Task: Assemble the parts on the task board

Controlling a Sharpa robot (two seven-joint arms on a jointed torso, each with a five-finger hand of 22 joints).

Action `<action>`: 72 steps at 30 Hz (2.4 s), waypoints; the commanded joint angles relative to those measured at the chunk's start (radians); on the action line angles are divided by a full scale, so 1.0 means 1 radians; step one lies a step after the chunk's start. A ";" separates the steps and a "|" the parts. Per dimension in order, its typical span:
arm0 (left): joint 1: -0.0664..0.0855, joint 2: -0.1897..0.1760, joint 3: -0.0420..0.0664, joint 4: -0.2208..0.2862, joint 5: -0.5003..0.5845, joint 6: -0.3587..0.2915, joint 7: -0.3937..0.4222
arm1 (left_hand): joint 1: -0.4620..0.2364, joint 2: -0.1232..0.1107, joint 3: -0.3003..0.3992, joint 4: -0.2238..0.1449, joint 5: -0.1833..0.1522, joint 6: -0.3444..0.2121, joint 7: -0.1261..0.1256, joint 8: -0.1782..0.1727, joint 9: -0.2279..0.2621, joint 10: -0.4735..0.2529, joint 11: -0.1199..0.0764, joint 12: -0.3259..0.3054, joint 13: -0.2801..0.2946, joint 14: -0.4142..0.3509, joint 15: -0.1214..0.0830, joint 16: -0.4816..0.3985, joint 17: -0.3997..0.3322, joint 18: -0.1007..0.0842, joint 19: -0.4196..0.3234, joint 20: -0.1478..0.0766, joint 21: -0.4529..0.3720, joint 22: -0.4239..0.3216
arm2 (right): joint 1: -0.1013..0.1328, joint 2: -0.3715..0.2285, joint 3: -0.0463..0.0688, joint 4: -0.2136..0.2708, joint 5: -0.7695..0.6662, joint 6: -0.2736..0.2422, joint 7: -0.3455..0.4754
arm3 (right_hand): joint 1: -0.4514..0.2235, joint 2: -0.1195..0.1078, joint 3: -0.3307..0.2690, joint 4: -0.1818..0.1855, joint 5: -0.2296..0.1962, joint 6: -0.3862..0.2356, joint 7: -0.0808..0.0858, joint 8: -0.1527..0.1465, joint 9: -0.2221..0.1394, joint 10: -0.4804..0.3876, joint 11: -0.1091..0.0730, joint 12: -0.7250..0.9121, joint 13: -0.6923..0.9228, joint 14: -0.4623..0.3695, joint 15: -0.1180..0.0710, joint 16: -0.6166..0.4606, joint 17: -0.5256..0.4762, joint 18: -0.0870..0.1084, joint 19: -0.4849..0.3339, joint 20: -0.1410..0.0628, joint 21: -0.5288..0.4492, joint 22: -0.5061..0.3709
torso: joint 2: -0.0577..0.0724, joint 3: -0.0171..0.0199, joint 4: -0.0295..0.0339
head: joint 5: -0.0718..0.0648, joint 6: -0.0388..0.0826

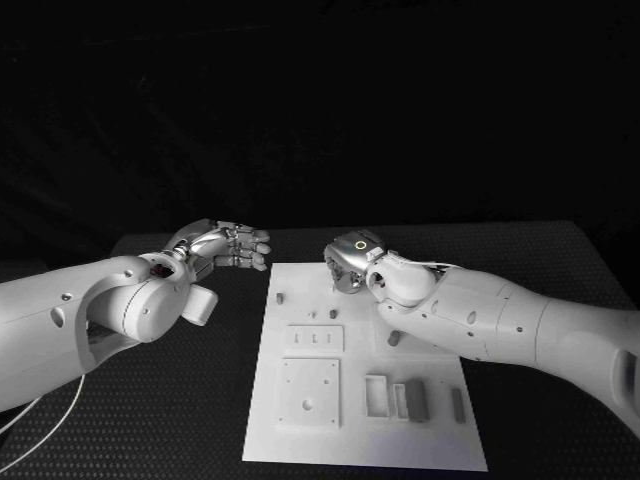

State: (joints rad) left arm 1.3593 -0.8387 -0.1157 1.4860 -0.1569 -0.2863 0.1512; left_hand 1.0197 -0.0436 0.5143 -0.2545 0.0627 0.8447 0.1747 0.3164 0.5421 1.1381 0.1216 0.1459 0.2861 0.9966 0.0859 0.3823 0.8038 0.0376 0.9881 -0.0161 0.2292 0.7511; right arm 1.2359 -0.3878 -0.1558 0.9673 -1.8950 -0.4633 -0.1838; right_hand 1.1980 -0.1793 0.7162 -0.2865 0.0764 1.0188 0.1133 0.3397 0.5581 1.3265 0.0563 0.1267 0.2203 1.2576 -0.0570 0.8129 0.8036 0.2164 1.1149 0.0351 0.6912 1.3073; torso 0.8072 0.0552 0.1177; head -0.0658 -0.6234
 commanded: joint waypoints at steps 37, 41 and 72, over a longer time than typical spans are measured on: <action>0.007 -0.017 0.001 -0.020 -0.021 0.021 0.007 | 0.002 -0.006 0.001 0.006 -0.004 -0.001 0.004 -0.004 0.003 -0.004 0.000 -0.006 0.008 0.004 0.000 -0.010 0.008 0.013 -0.006 0.002 -0.005 0.004 | 0.067 -0.267 0.082 0.319 0.194 0.049 0.064 | -0.044 -0.053 -0.001 0.062 0.002 -0.148 0.048 -0.076 -0.063 -0.145 0.046 -0.019 -0.004 -0.020 0.047 0.040 -0.004 0.045 -0.017 0.007 0.018 0.023 | -0.001 0.0034 -0.0160 | -0.003 0.035; 0.007 -0.016 0.001 -0.026 -0.031 0.024 0.008 | 0.003 -0.005 0.001 0.006 -0.005 0.000 0.004 -0.005 0.004 0.009 -0.006 -0.002 0.017 0.017 -0.004 -0.008 0.017 0.014 0.001 -0.001 -0.002 0.009 | 0.084 -0.327 0.083 0.343 0.193 0.137 0.073 | -0.078 -0.066 -0.013 0.090 0.002 -0.140 0.048 -0.070 -0.064 -0.122 0.039 -0.013 0.001 -0.020 0.041 0.043 -0.006 0.045 -0.017 0.005 0.021 0.022 | -0.003 0.0052 -0.0258 | 0.003 0.044; 0.005 0.022 -0.001 -0.073 -0.039 0.039 0.011 | 0.004 -0.003 0.001 0.004 -0.004 -0.002 0.005 -0.007 0.004 0.004 -0.003 -0.010 0.021 0.013 -0.003 -0.016 0.023 0.012 -0.003 -0.001 -0.006 0.010 | 0.057 -0.295 0.081 0.137 0.311 0.305 0.124 | -0.118 -0.109 -0.045 0.109 0.003 -0.189 0.048 -0.091 -0.053 -0.320 -0.006 0.942 1.038 -0.154 0.004 0.609 0.273 0.045 -0.072 -0.022 0.284 0.024 | -0.006 0.0095 -0.0355 | 0.007 0.040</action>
State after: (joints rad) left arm 1.3636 -0.8201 -0.1177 1.4110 -0.1908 -0.2646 0.1500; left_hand 1.0198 -0.0435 0.5143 -0.2545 0.0627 0.8447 0.1748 0.3127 0.5457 1.1437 0.1160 0.1416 0.3060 1.0077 0.0823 0.3708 0.8252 0.0304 0.9845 -0.0125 0.2292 0.7602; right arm 1.2952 -0.6848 -0.0740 1.1084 -1.5969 -0.1864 -0.0836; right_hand 1.0834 -0.2909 0.6654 -0.1781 0.0792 0.8348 0.1589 0.2531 0.5052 1.0874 0.0308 1.0680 1.2577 1.1116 -0.0532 1.4212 1.0776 0.2469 1.0497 0.0127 0.9715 1.3081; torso 0.8010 0.0648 0.0830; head -0.0592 -0.5817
